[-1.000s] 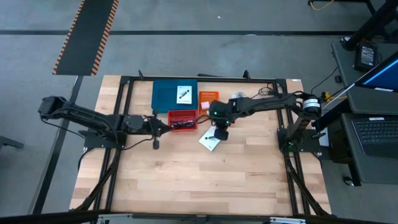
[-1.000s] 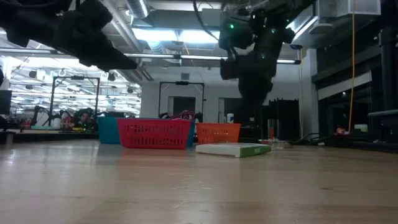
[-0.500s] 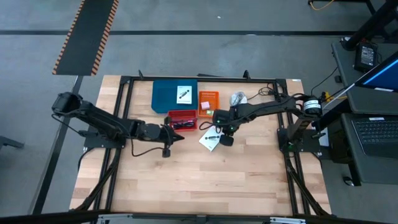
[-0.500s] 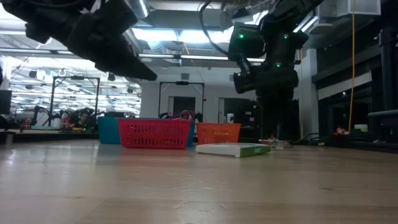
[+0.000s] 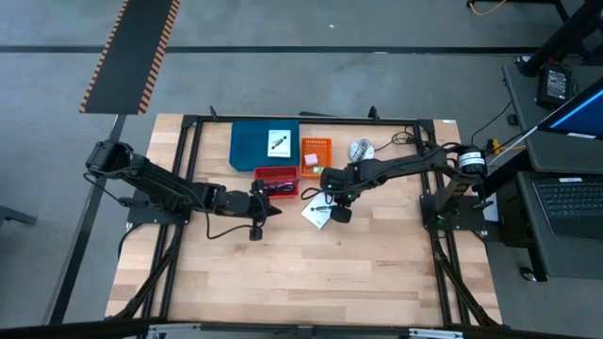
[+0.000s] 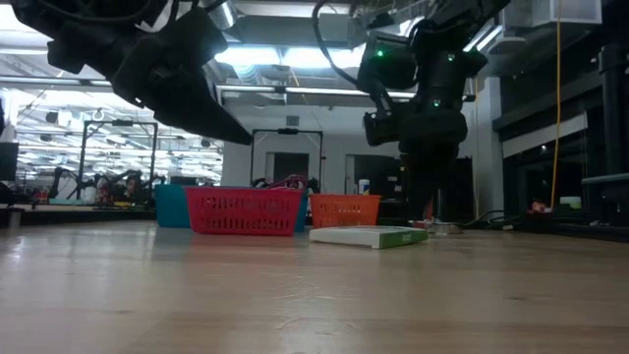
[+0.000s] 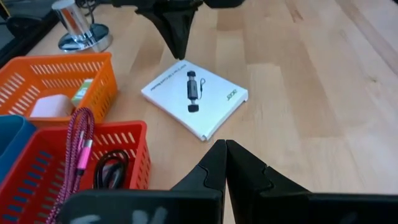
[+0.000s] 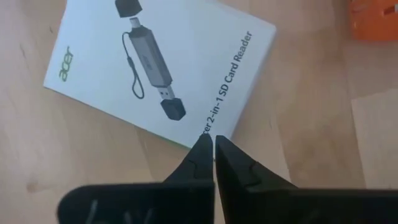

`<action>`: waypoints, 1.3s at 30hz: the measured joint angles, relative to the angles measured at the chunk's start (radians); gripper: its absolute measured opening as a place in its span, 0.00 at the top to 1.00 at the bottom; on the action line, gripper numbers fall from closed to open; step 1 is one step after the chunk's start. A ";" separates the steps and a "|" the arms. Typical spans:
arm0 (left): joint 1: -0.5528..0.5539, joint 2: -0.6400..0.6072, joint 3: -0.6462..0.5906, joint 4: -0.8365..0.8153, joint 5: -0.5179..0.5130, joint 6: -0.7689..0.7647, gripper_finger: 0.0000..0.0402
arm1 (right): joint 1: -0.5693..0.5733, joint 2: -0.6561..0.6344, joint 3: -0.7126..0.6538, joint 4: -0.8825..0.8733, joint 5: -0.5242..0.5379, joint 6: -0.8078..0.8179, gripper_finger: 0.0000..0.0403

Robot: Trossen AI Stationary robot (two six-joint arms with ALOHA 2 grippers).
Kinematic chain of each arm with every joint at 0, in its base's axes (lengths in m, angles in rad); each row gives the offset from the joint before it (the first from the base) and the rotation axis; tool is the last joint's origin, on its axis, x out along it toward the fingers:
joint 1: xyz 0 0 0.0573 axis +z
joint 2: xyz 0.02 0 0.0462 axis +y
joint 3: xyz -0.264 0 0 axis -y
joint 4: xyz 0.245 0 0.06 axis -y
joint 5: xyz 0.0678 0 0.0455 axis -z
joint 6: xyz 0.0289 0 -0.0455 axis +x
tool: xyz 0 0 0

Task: Pick and place items into bin
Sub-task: Put the card reader box into the blue bin

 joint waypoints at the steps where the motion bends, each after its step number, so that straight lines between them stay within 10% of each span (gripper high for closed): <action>1: 0.000 0.003 0.000 -0.001 0.000 0.000 0.99 | 0.000 0.000 -0.007 0.009 0.000 0.000 1.00; 20: -0.021 0.004 0.003 0.022 -0.085 0.166 0.95 | -0.005 -0.004 -0.110 0.135 -0.015 0.000 1.00; 39: -0.096 0.397 0.257 -0.017 -0.261 0.594 0.57 | -0.005 -0.001 -0.112 0.141 -0.022 0.027 1.00</action>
